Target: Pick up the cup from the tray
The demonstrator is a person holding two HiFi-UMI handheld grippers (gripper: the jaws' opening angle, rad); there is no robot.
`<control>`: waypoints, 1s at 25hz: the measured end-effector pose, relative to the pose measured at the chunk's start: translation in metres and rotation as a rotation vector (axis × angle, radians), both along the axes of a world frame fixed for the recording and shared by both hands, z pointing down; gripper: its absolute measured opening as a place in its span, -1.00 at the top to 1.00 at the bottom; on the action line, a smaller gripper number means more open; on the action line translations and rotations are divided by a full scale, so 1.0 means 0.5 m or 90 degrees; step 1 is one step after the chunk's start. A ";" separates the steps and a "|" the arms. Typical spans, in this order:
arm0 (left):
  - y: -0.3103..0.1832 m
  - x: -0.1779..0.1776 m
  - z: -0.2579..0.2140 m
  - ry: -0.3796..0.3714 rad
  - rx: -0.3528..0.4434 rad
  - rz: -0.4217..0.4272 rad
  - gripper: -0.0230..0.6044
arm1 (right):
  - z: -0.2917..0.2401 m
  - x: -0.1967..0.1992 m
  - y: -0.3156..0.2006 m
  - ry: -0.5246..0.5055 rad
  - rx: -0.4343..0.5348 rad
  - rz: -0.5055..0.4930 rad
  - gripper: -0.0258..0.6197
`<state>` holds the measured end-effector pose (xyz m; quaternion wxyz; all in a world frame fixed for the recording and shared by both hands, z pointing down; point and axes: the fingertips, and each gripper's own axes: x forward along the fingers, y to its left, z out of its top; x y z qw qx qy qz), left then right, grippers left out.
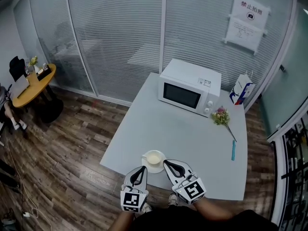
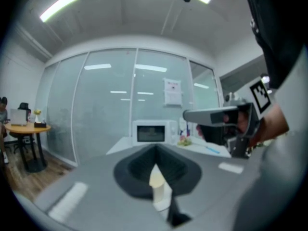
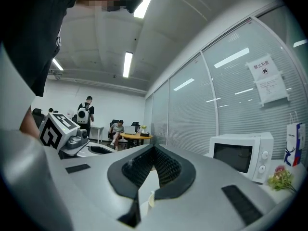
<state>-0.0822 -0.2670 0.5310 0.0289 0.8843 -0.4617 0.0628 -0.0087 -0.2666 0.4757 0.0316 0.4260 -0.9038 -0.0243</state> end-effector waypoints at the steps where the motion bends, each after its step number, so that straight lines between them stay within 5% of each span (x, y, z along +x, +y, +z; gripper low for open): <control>1: -0.003 0.008 0.008 -0.001 -0.005 0.002 0.92 | 0.007 0.005 -0.004 0.001 -0.005 0.001 0.95; 10: -0.029 0.059 0.139 -0.032 -0.091 -0.013 0.90 | 0.113 0.048 -0.012 0.003 -0.094 0.001 0.95; 14: -0.050 0.071 0.196 -0.040 -0.122 -0.026 0.22 | 0.157 0.061 -0.018 0.001 -0.123 -0.005 0.95; 18: -0.064 0.079 0.264 -0.056 -0.161 -0.020 -0.18 | 0.196 0.063 -0.018 -0.004 -0.151 -0.011 0.95; 25: -0.096 0.097 0.350 -0.085 -0.202 -0.009 -0.40 | 0.249 0.071 -0.027 -0.008 -0.187 -0.011 0.95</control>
